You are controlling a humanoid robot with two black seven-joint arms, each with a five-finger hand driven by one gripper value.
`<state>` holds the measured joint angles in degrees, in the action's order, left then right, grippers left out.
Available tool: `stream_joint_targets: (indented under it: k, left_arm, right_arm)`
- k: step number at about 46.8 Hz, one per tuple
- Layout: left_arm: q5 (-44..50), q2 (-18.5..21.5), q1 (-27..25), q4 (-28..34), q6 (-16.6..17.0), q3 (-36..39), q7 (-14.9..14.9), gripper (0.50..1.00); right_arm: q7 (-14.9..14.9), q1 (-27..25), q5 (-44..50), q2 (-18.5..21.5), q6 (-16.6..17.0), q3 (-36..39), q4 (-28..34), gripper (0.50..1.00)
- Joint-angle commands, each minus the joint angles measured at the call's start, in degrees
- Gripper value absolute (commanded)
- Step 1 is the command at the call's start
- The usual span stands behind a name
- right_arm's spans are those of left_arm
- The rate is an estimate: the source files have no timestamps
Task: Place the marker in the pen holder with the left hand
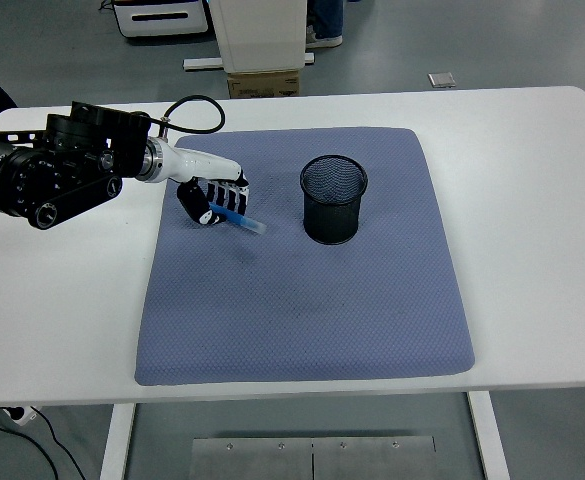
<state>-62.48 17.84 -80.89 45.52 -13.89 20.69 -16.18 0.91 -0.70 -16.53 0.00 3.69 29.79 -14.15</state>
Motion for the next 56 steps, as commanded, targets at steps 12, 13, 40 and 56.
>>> stream_joint_targets:
  k: [12,13,40,56]
  left_arm:
    - [1.83,0.44,-0.58,0.00,-0.09,-0.04,-0.08,0.500]
    - [1.83,0.44,-0.58,0.00,-0.09,-0.21,-0.08,0.500]
    - [2.10,0.62,-2.34,0.00,-0.26,-3.38,-0.17,0.500]
    - [4.73,0.26,-2.34,0.00,-0.35,-7.24,-0.17,0.500]
  right_arm:
    - [-0.03,0.00,0.00,0.00,0.00,0.00,0.00,1.000]
    - [0.06,0.00,0.00,0.00,0.00,0.00,0.00,1.000]
    - [0.06,0.00,0.00,0.00,0.00,0.00,0.00,1.000]
    - [-0.03,0.00,0.00,0.00,0.00,0.00,0.00,1.000]
